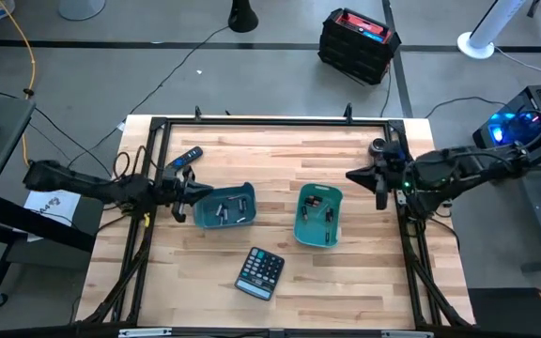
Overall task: Sort batteries
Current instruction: Return to Home Position
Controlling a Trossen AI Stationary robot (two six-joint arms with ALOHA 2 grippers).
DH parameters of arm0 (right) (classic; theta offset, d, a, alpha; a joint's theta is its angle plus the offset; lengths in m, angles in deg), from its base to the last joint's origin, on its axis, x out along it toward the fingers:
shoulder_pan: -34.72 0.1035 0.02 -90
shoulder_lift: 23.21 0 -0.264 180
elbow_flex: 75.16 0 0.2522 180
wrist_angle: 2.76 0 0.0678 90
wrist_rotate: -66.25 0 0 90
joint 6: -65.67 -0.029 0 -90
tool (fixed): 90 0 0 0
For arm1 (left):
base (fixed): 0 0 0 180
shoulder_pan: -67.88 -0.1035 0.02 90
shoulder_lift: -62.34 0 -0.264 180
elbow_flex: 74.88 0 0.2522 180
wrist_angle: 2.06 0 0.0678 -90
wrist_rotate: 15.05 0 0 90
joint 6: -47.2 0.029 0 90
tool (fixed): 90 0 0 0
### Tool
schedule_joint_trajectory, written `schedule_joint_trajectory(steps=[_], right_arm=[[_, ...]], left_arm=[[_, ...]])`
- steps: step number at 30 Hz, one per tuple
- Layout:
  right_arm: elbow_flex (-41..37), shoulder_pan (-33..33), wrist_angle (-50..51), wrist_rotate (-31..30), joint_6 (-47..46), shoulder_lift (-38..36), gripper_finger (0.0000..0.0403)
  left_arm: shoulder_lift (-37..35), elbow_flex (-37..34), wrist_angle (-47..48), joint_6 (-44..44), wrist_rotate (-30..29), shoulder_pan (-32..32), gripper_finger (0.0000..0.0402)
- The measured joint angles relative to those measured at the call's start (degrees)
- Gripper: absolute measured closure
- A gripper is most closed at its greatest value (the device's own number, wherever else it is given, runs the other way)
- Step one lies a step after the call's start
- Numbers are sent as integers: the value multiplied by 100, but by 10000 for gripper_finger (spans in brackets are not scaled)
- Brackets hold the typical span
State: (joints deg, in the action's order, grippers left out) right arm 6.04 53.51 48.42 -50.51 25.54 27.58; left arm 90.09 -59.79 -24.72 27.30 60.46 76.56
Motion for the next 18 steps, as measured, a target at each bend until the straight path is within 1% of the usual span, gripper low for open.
schedule_joint_trajectory(steps=[4,7,9,12,15,18], right_arm=[[-341,381,463,-358,-383,-237,402],[-810,637,496,-515,-706,-487,402],[-1195,759,309,-605,-833,-676,402],[-1903,827,-367,-685,-782,-1018,403],[-2699,689,-1429,-677,-429,-1377,403],[-3425,329,-2403,-332,-98,-1703,403]], left_arm=[[2,-61,336,-284,691,-475,401],[4,-64,675,-564,916,-706,401],[2,-64,696,-764,975,-783,401],[4,-64,684,-1020,844,-803,401],[2,-64,660,-1047,741,-803,401],[4,-64,664,-1003,741,-803,401]])
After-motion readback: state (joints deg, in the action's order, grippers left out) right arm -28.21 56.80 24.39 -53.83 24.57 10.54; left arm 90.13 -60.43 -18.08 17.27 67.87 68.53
